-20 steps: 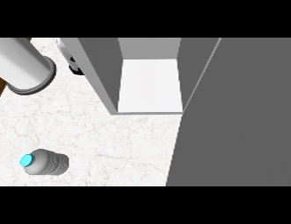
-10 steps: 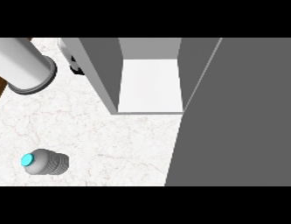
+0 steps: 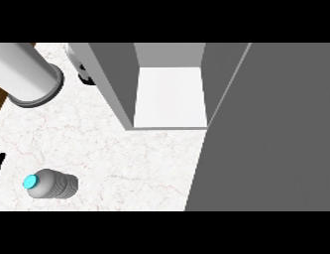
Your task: Pick up the bottled water, place it into the cabinet and close the cabinet
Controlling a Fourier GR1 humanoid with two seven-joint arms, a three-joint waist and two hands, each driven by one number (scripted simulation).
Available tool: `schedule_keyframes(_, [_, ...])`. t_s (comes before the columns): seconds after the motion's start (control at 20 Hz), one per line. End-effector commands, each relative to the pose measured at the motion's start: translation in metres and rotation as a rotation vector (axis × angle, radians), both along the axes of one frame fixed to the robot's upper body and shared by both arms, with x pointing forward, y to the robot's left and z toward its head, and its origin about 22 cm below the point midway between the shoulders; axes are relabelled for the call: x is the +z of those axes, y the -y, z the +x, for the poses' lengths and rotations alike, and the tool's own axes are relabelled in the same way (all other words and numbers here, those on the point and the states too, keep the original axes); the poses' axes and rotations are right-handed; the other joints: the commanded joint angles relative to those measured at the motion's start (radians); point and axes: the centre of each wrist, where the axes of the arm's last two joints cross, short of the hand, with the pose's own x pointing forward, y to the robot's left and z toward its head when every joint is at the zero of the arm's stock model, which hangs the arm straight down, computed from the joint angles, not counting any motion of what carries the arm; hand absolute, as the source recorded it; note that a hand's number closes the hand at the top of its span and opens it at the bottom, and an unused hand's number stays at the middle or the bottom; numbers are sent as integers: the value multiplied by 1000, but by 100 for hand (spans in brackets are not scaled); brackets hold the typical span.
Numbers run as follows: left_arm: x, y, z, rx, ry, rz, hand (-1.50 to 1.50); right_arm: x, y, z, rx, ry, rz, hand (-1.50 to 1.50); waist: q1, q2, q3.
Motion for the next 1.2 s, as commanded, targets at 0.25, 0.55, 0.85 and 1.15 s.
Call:
schedule_keyframes(0.25, [-53,21,4,-33,-19,-13,-150,3,0,-11,-70,78,-29,-150,6,0,1])
schedule_keyframes(0.55, [-78,31,8,-50,-28,-14,-150,24,17,-31,-85,72,-27,-150,1,-1,0])
schedule_keyframes(0.85, [-112,38,24,-14,-57,-24,-150,18,13,-17,-76,66,-31,-150,3,2,0])
schedule_keyframes(1.15, [-134,50,17,1,-71,-37,-150,13,12,-31,-49,73,-39,-150,-2,0,0])
